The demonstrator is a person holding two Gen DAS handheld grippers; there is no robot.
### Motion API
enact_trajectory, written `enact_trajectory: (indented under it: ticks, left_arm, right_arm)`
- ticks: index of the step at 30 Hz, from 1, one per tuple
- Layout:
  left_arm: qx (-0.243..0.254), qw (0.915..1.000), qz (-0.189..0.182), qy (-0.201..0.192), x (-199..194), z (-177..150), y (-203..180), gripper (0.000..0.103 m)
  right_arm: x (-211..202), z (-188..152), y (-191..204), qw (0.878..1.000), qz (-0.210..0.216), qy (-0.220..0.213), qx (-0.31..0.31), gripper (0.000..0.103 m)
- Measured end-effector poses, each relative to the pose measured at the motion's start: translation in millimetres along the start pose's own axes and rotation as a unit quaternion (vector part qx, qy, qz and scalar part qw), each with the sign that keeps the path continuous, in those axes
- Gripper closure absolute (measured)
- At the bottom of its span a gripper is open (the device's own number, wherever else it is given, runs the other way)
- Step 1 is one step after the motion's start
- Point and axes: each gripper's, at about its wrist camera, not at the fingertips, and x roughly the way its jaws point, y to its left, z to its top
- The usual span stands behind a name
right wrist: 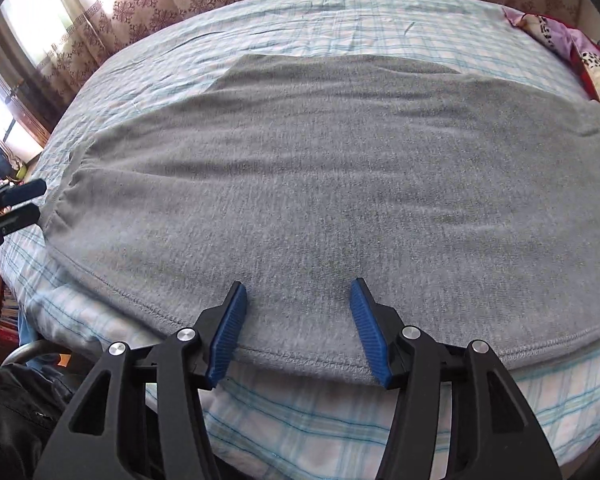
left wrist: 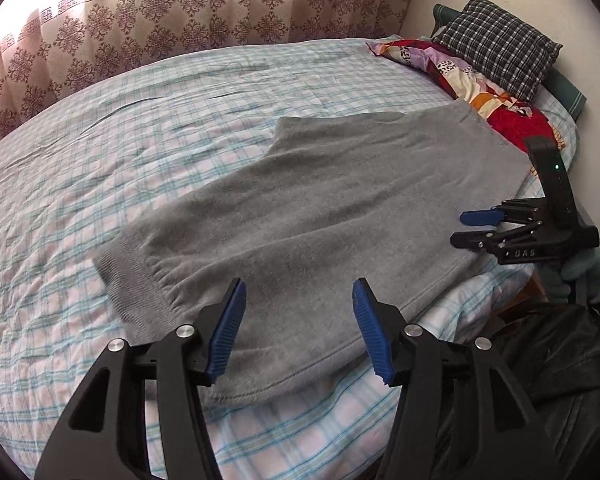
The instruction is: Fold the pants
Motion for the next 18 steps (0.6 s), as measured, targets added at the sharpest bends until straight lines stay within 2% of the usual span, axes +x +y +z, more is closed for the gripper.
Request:
enact_trajectory:
  ticks: [3, 5, 7, 9, 13, 18]
  left_arm:
    - [0.022, 0.9995, -0.014, 0.018, 28, 10, -24, 0.037]
    - [0.036, 0.998, -0.005, 0.051, 50, 5, -33, 0.036]
    - [0.03, 0.9959, 0.0, 0.085, 70, -7, -32, 0.036]
    - [0.011, 0.9968, -0.011, 0.078, 74, -16, -27, 0.035]
    - [-0.007, 0.9969, -0.017, 0.077, 73, -22, -20, 0.035]
    - [-0.022, 0.9968, -0.02, 0.074, 72, -26, -19, 0.035]
  right_arm:
    - [3, 0, -3, 1.0, 0.001, 0.0, -0.005, 0.048]
    - [2, 1, -7, 1.0, 0.008, 0.003, -0.008, 0.048]
    - [-1, 6, -13, 1.0, 0.025, 0.005, -0.006, 0.049]
    - [-6, 14, -24, 0.999, 0.04, 0.003, 0.013, 0.049]
    - [-12, 49, -35, 0.999, 0.014, -0.035, 0.023, 0.049]
    - [10, 111, -1, 0.998, 0.037, -0.052, -0.026, 0.049]
